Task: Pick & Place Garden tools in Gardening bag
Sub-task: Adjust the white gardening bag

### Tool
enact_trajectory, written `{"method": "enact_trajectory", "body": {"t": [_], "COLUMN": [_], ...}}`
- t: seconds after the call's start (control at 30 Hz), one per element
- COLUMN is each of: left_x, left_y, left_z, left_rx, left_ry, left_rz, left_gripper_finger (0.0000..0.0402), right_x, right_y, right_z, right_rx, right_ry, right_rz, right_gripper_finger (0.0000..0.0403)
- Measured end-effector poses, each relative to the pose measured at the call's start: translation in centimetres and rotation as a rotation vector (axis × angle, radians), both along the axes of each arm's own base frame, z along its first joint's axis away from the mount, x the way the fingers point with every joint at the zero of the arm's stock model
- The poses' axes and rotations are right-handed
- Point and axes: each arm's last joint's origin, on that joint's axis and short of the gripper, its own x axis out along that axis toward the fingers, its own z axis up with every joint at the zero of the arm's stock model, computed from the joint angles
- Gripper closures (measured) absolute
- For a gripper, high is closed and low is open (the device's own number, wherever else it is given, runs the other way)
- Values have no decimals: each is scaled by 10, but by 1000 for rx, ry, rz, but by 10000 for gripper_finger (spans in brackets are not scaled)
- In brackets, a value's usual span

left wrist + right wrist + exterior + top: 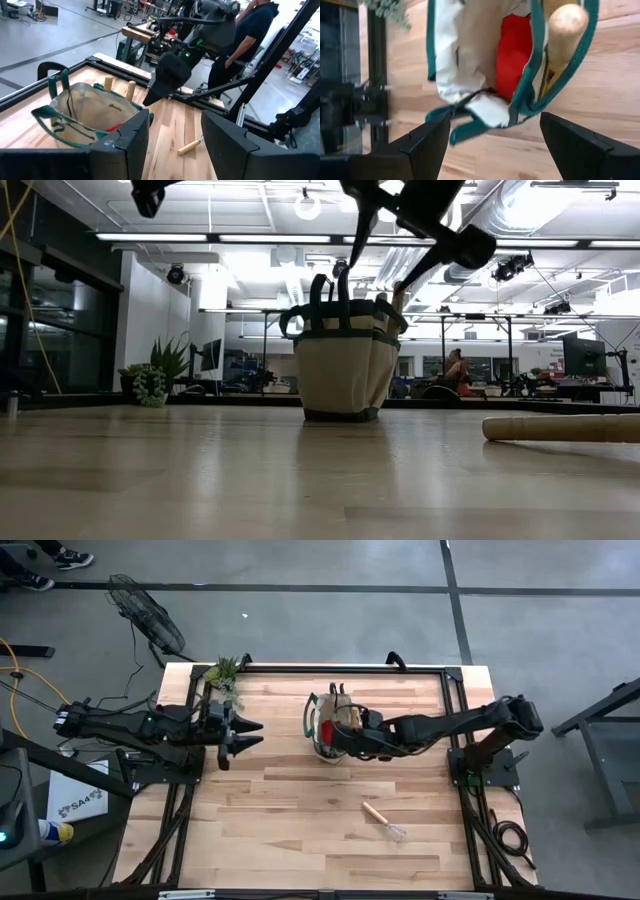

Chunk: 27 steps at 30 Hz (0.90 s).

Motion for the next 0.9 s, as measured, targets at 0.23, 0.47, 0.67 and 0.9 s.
{"method": "enact_trajectory", "body": {"t": [0.23, 0.47, 0.67, 0.9], "left_x": [1, 1, 1, 1], "left_y": [-1, -1, -1, -1], "left_z": [-2, -3, -3, -3], "left_rx": [14, 23, 23, 23], "left_ry": [22, 32, 33, 32], "left_rz": [-11, -15, -15, -14], "left_gripper_finger": [227, 227, 227, 227], "right_x": [4, 7, 13, 15], "right_y": [-6, 2, 7, 5], "right_z": [-3, -13, -28, -40], "right_rx": [-13, -5, 54, 76], "right_ry": [-4, 9, 31, 78], "right_rz": [-33, -92, -150, -203], "right_gripper_finger": [101, 101, 101, 102]}}
